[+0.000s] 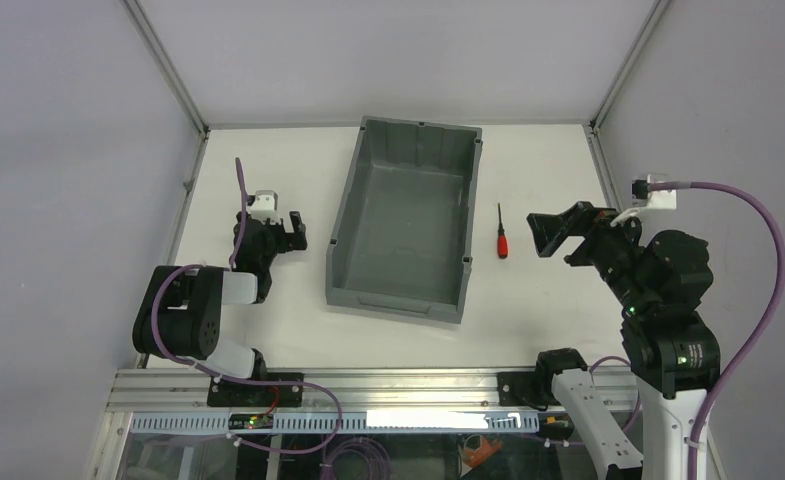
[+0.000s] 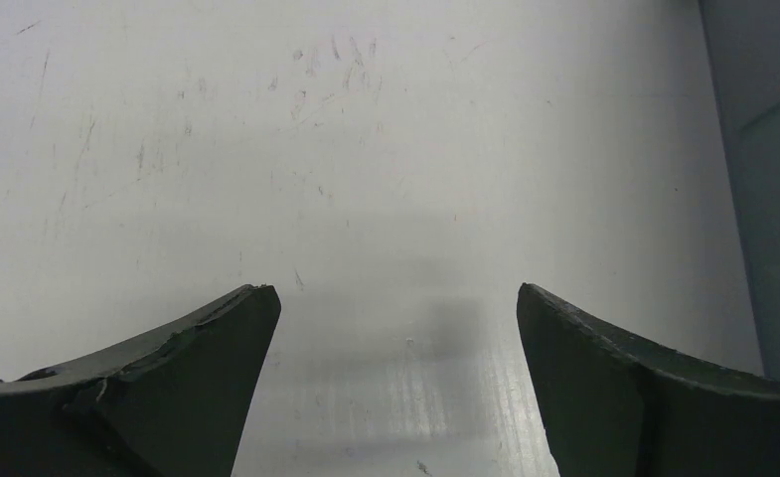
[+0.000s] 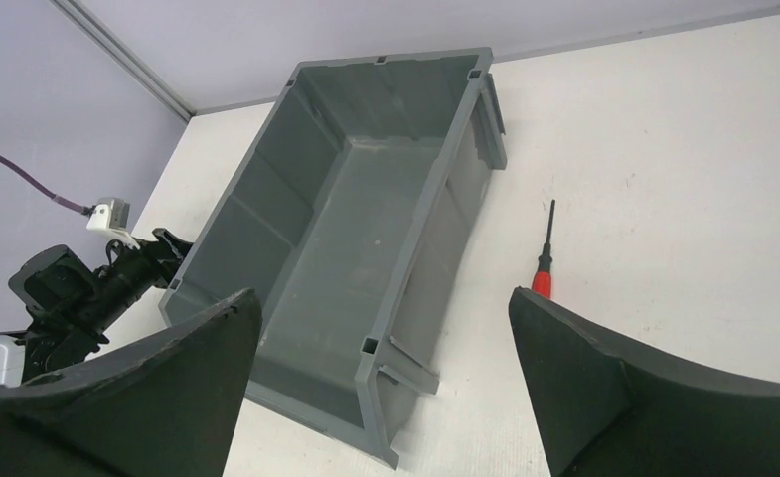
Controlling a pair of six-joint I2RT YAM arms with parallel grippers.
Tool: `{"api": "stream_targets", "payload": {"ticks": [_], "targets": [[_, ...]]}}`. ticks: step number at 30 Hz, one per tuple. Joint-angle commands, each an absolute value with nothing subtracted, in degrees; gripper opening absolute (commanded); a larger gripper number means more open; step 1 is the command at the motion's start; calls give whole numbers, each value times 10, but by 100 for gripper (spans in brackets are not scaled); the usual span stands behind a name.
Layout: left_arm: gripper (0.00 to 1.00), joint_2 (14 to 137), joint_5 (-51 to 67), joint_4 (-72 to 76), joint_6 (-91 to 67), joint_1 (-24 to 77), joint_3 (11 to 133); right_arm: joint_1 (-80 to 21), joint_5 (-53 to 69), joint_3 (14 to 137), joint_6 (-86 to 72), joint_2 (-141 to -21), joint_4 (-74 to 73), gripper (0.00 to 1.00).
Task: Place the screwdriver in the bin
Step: Pick up the screwdriver from the center of the board.
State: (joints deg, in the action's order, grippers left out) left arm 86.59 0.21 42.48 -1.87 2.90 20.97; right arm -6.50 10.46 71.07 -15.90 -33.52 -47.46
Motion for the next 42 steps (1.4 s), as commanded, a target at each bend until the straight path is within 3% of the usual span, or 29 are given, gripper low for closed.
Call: {"api": "stream_targets", "payload": {"ticks": [1,14,32,42], "targets": [[99,863,11,459,-5,26,220,-62,88,718,-148,-338,-449,100],[99,863,12,459,-5,26,220,-62,96,796,-119,-384,-517,99],[99,863,11,459,-5,26,220,-62,27,1019,-113,-653,-676,99],[99,863,11,459,-5,26,220,-62,17,992,-119,-740,-689,99]]}}
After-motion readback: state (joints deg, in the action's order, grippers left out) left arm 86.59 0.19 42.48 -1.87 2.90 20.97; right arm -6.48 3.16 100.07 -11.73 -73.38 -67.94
